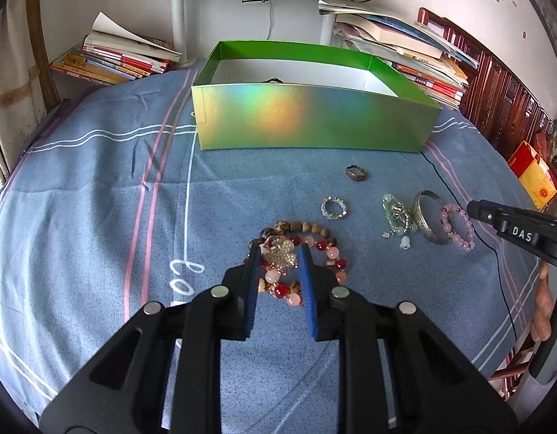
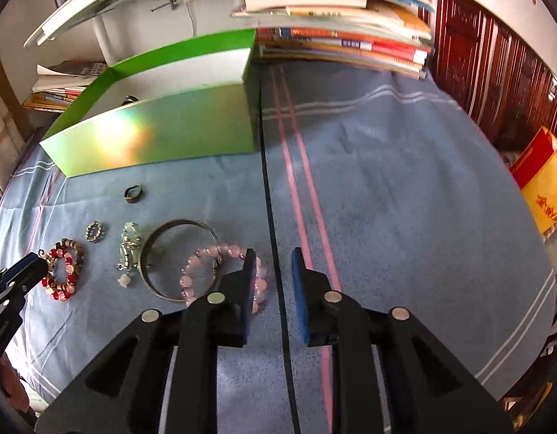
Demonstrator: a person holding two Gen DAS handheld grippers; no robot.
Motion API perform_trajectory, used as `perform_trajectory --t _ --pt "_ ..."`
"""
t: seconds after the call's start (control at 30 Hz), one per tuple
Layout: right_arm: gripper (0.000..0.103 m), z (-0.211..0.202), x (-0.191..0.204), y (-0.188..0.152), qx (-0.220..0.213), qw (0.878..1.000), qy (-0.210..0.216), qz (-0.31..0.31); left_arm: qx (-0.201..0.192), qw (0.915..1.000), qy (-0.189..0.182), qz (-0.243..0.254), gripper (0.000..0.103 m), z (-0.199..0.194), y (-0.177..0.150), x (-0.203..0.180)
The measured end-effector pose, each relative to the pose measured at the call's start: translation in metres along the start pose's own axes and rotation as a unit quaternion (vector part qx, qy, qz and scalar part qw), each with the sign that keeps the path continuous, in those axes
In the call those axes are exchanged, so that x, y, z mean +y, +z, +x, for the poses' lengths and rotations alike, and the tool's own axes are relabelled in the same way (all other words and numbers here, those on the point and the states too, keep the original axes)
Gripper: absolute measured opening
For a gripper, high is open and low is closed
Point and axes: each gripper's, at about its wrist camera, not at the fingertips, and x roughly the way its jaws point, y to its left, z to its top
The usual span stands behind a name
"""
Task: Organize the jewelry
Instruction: 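Grasp the beaded bracelet with the left tool while the right tool grasps the pink bracelet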
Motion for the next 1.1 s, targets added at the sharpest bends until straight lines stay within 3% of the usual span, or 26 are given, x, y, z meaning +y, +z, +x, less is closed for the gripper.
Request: perform_trajectory --t 0.23,0.3,0.33,0.5,0.93,1.1 --pt "0.028 0.007 0.009 -0.007 0.002 1.0 -0.012 -0.028 -0.014 0.9998 0.002 0.012 0.021 -0.01 0.002 -0.011" --pt "0.023 0.008 0.01 -0.006 0.0 0.999 -0.014 -0.032 -0.017 0.9998 0.002 0.015 0.021 -0.011 0.001 -0.014" --pt "0.008 0.008 0.011 -0.007 0.002 0.999 -0.008 -0.033 -0.017 0.9997 0.001 0.015 0.021 -0.011 0.002 -0.015" --pt "0.008 -0.002 0.015 -0.005 -0.006 0.999 -0.007 -0.034 -0.019 0.9996 -0.005 0.018 0.021 -0.01 0.001 -0.018" --pt "0.007 -0.062 0.032 0.009 -0.078 0.996 0.013 -0.046 -0.03 0.9995 0.003 0.01 0.021 -0.022 0.003 -0.012" --pt "0.007 -0.067 0.035 0.012 -0.083 0.995 0.01 -0.053 -0.034 0.9993 0.004 0.011 0.021 -0.025 0.003 -0.012"
